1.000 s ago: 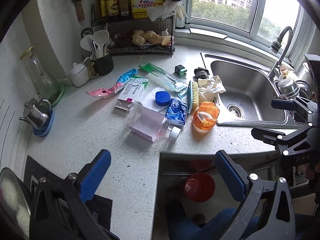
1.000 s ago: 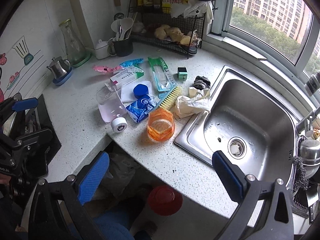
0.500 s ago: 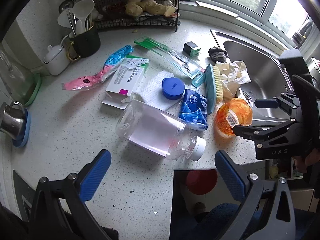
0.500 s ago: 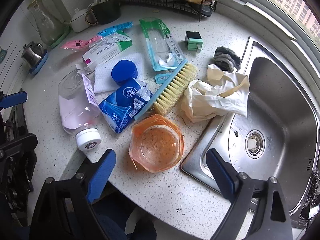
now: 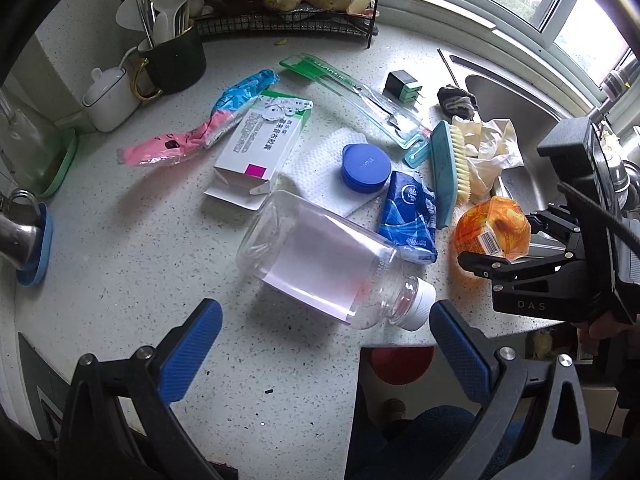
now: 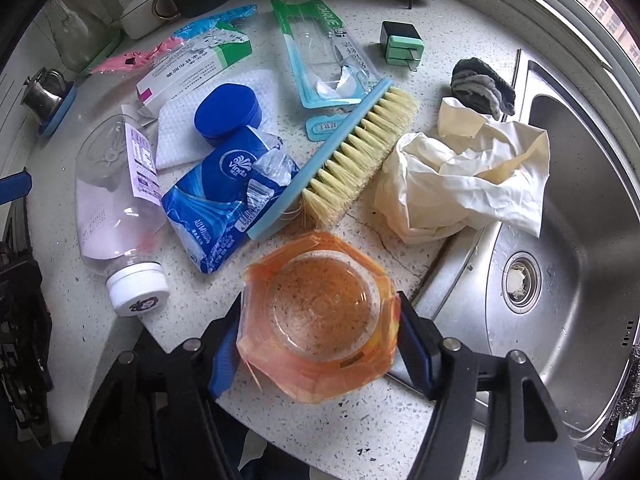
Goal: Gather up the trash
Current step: 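Lower the right tool onto the orange plastic cup and close it, then close the left tool around the clear plastic bottle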
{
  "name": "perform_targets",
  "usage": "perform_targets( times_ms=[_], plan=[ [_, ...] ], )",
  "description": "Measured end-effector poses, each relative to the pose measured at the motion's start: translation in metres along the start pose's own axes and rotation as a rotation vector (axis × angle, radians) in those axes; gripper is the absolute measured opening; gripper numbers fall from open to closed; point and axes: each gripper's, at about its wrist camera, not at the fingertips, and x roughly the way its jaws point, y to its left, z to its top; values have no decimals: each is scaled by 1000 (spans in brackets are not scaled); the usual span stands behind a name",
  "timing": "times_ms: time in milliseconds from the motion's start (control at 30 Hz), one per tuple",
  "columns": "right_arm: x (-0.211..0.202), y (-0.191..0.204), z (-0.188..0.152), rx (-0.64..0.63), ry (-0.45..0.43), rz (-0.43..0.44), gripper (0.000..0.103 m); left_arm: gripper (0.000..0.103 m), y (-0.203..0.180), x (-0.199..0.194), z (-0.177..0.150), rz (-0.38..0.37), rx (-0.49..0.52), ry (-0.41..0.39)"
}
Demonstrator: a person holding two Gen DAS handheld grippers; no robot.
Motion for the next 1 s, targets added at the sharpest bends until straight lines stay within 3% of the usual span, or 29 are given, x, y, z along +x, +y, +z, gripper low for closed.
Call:
perform_targets(
  times_ms=[200, 467, 567, 733, 1000],
  plan=[
    [-12, 1, -7, 4, -48, 5, 65, 103, 10, -1, -1, -12, -87, 23],
    [-47, 2, -8, 25, -103, 43, 64, 103, 23, 16, 10, -10, -288, 88],
    [-55, 0, -11, 19, -103, 30, 64, 103, 25, 26, 17, -47, -364, 101],
    [-54, -6, -13, 47, -95, 13, 64, 103, 30, 51, 29, -35, -508, 148],
    [-51, -18, -17, 92, -76, -20, 65, 103, 35, 76, 29, 57, -661, 187]
  ],
)
